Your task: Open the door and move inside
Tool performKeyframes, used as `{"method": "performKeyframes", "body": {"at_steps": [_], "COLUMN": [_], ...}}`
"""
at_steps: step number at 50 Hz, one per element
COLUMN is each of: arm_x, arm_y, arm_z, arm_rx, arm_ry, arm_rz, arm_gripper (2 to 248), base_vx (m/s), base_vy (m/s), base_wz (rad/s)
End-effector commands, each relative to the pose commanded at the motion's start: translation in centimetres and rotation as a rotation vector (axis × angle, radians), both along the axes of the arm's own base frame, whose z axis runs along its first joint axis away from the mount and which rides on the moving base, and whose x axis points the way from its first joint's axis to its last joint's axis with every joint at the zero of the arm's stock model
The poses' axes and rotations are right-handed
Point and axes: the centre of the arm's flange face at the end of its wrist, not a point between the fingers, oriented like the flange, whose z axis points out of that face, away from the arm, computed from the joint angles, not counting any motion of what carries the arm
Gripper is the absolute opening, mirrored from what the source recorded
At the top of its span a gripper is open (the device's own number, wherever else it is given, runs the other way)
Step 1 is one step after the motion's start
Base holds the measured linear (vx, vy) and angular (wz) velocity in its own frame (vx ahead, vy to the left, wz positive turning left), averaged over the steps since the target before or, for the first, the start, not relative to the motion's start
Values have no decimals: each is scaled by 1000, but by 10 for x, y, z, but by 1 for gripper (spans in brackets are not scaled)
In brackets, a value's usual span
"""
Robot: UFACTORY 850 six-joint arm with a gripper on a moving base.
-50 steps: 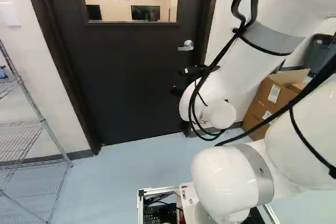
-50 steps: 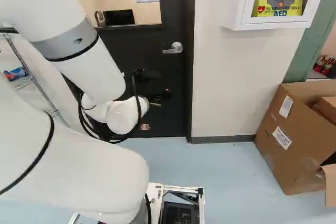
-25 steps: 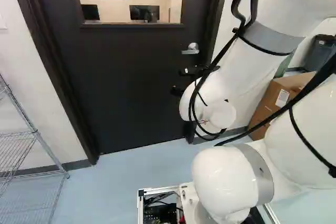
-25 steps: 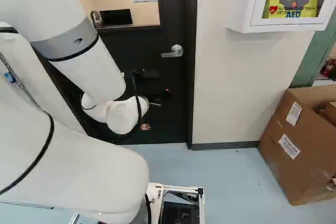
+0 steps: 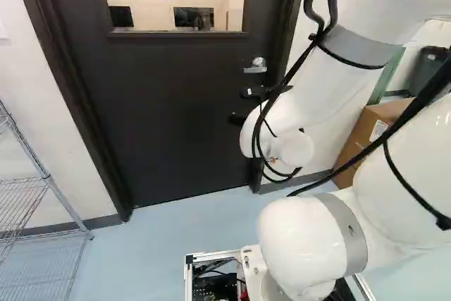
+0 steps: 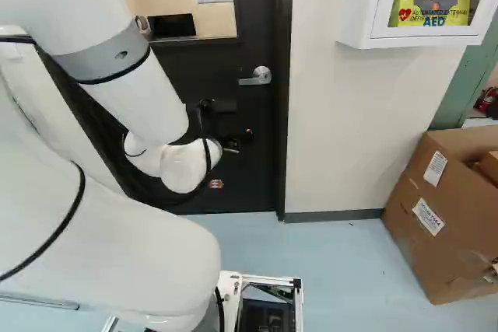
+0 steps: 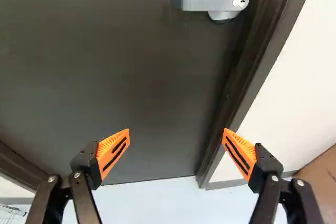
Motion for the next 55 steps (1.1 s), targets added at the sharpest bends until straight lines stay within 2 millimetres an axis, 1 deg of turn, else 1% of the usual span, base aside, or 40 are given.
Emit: {"method": "performKeyframes", "body": {"at_steps": [15,55], "arm_x": [25,60], "arm_y": [3,16], "arm_z": [16,57], "arm_rx": [0,3], "arm_ry": [-35,-132], "arm_rz": [11,44], "arm_gripper": [247,247], "base_vx": [0,0], "base_vy": [0,0], "base_wz": [0,0]}}
